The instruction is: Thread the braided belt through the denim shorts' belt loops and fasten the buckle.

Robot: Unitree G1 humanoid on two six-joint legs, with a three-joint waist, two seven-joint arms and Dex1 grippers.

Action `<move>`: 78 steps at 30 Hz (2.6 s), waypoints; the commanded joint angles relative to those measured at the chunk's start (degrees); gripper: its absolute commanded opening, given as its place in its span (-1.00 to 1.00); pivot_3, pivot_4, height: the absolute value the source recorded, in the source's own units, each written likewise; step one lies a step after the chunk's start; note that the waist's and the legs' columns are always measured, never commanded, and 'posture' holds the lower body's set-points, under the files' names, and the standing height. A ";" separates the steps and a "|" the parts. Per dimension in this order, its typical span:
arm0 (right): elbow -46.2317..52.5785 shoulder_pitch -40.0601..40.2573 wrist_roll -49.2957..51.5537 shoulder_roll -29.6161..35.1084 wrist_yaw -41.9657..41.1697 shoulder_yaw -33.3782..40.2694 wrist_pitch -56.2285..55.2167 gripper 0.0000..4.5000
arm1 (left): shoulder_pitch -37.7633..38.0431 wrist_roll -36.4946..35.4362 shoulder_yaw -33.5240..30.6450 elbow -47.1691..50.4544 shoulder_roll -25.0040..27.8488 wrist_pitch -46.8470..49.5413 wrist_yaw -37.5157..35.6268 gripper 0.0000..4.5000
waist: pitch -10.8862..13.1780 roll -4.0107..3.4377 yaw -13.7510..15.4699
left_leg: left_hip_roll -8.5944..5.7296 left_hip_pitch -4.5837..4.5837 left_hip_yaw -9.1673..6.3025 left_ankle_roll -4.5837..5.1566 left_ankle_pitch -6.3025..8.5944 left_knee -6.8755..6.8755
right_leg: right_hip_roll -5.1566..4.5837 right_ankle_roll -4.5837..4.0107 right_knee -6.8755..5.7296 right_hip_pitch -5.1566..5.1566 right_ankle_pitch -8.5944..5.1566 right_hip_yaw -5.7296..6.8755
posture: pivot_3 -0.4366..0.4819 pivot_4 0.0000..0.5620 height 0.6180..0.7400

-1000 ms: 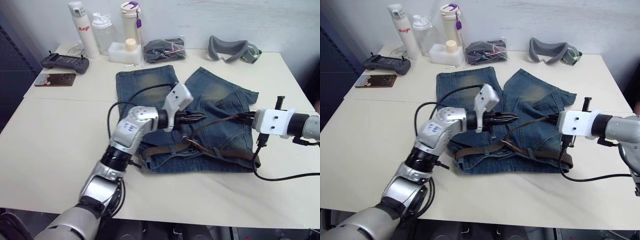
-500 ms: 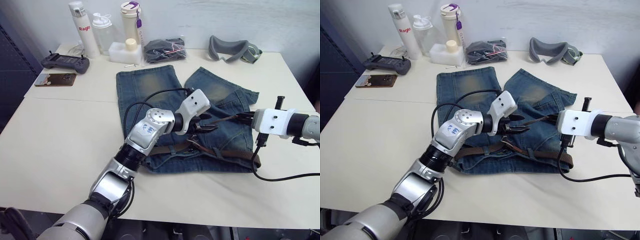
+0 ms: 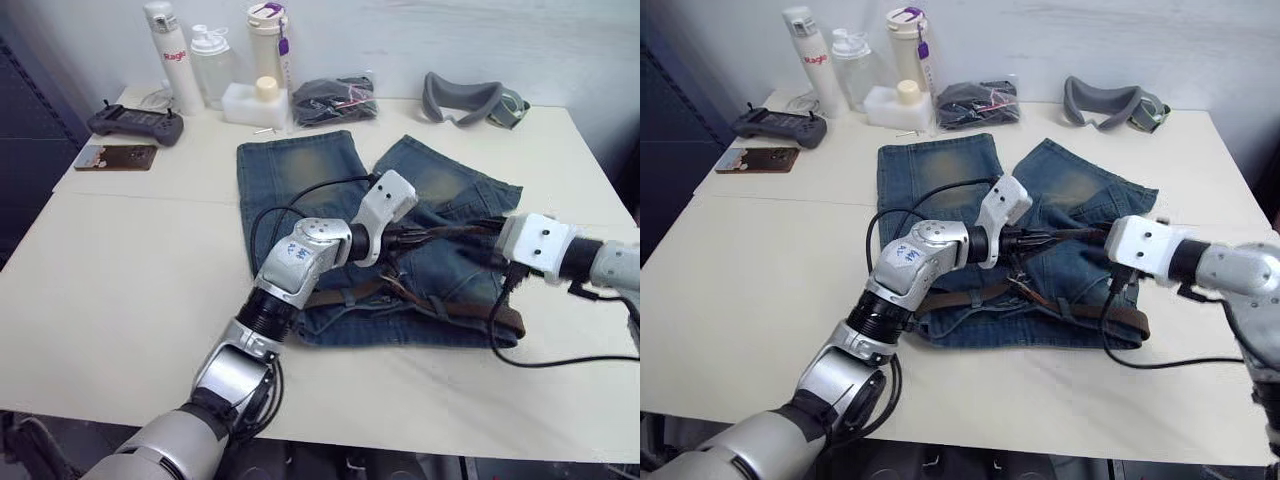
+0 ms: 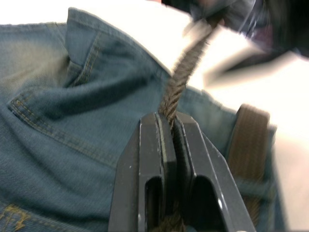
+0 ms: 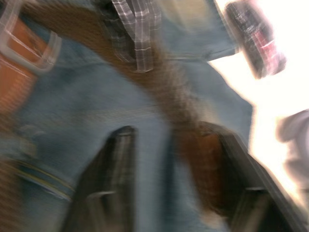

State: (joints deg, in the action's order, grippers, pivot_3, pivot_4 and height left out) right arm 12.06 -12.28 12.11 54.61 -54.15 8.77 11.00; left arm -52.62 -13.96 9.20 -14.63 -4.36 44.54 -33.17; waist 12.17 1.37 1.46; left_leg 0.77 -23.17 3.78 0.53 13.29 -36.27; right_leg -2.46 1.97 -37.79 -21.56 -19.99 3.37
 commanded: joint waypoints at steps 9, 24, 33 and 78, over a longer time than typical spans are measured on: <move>4.79 -3.68 22.02 -17.79 11.09 3.59 29.81 0.04 | 2.04 -7.98 -10.05 4.49 -0.95 10.57 6.39 -1.00 | -0.01 -0.03 -1.39 | 0.03 0.12 0.01 -0.16 -0.10 0.06 | 0.03 -0.06 -0.20 -0.04 0.04 -0.04 | -0.05 -0.47 0.97; 2.24 -1.75 7.97 -16.41 12.81 -20.93 29.77 -0.99 | 11.78 -15.92 -19.76 16.76 1.13 21.37 16.26 -1.00 | -0.07 0.05 -1.69 | 0.01 0.12 0.02 -0.12 -0.05 0.12 | 0.05 -0.04 -0.10 -0.05 0.03 -0.04 | -0.05 -0.47 0.97; 2.97 -3.63 10.35 -18.39 8.47 -18.22 22.97 -0.99 | 25.32 -16.17 -16.07 27.15 16.99 26.11 12.78 -1.00 | -0.67 0.82 -1.62 | 0.04 0.50 0.04 -0.60 0.17 0.31 | 0.05 -0.07 -0.05 0.24 0.01 -0.12 | -0.05 -0.47 0.97; -13.23 -18.88 10.21 -19.85 -8.55 -24.44 30.46 -0.99 | 32.67 -5.61 -2.61 22.86 24.14 1.60 10.28 -1.00 | -0.77 0.54 -1.59 | 0.04 0.31 0.04 0.18 0.41 0.31 | -0.08 -0.17 0.09 0.07 0.00 -0.11 | -0.05 -0.47 0.97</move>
State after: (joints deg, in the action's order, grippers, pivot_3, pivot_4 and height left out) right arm -0.32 -31.32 23.58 33.66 -62.11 -14.35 40.28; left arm -21.37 -21.98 5.74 10.26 19.20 45.90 -23.46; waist 11.40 1.91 -0.13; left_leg 0.82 -22.86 3.82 0.73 13.71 -35.96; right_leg -2.55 1.80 -37.70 -21.49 -20.00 3.26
